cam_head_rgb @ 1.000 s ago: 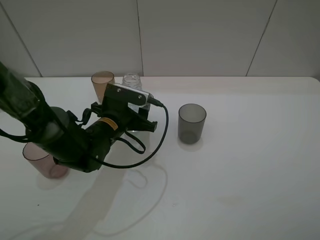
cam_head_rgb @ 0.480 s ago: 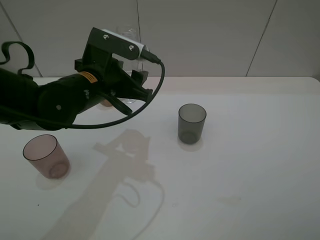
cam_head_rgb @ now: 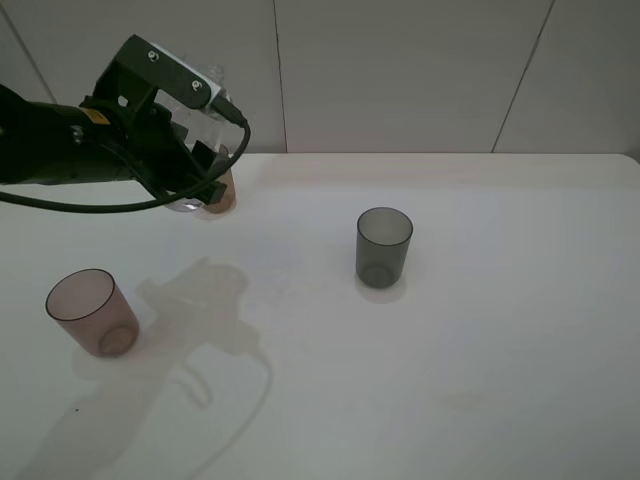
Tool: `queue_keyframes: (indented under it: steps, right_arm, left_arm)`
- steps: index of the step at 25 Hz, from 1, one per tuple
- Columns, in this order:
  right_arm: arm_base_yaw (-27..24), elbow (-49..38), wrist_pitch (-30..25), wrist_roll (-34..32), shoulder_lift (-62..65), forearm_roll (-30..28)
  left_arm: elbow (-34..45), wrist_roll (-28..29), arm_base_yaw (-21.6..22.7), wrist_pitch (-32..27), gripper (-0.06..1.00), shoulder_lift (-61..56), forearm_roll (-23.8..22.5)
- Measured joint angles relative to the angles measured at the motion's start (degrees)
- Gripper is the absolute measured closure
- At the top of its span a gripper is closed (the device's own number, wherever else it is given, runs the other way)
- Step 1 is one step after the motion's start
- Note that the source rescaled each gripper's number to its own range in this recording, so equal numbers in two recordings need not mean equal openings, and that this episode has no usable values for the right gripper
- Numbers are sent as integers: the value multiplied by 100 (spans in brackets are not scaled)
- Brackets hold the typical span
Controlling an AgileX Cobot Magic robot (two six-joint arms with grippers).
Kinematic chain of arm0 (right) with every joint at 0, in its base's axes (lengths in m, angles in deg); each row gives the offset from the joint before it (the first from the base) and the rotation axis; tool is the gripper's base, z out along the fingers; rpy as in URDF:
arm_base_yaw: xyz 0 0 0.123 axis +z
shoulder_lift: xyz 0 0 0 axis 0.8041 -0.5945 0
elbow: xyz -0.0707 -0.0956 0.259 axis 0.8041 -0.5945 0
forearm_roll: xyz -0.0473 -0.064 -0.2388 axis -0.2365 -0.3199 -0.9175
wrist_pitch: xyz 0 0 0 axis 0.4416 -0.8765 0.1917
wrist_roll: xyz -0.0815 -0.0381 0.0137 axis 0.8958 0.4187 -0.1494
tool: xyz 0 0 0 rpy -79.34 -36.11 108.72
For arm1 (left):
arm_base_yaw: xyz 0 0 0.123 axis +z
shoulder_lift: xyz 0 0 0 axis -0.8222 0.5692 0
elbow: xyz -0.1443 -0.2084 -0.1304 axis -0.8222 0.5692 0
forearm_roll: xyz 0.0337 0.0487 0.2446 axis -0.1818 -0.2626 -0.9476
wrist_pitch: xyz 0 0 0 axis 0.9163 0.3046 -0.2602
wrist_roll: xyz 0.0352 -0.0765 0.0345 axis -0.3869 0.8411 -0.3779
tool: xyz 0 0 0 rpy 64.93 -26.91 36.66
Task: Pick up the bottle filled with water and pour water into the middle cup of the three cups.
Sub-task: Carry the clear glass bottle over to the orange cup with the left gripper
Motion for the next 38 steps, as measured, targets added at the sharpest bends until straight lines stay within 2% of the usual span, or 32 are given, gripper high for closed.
queue_keyframes:
  steps: [4, 7, 11, 15, 19, 23, 32, 38]
  right_arm:
    - [0, 0, 0, 0, 0, 0]
    - [0, 0, 0, 0, 0, 0]
    - [0, 0, 0, 0, 0, 0]
    - [0, 0, 0, 0, 0, 0]
    - [0, 0, 0, 0, 0, 0]
    - [0, 0, 0, 0, 0, 0]
    - [0, 0, 0, 0, 0, 0]
    - [0, 0, 0, 0, 0, 0]
  left_arm:
    - [-349, 85, 381, -1178, 94, 0, -881]
    - [-654, 649, 622, -1822, 94, 0, -1643]
    - [-898, 1629, 968, -2244, 94, 11, -2644]
    - [-1109, 2046, 1226, -2698, 94, 153, -3647]
    - [-1418, 2153, 1423, -3111, 94, 396, -4114]
    - [-1621, 2153, 1440, -3306, 94, 634, -4597]
    - [-2140, 2153, 1582, -3360, 94, 1195, -5746]
    - [-2395, 2153, 1672, -3270, 94, 1290, -6258]
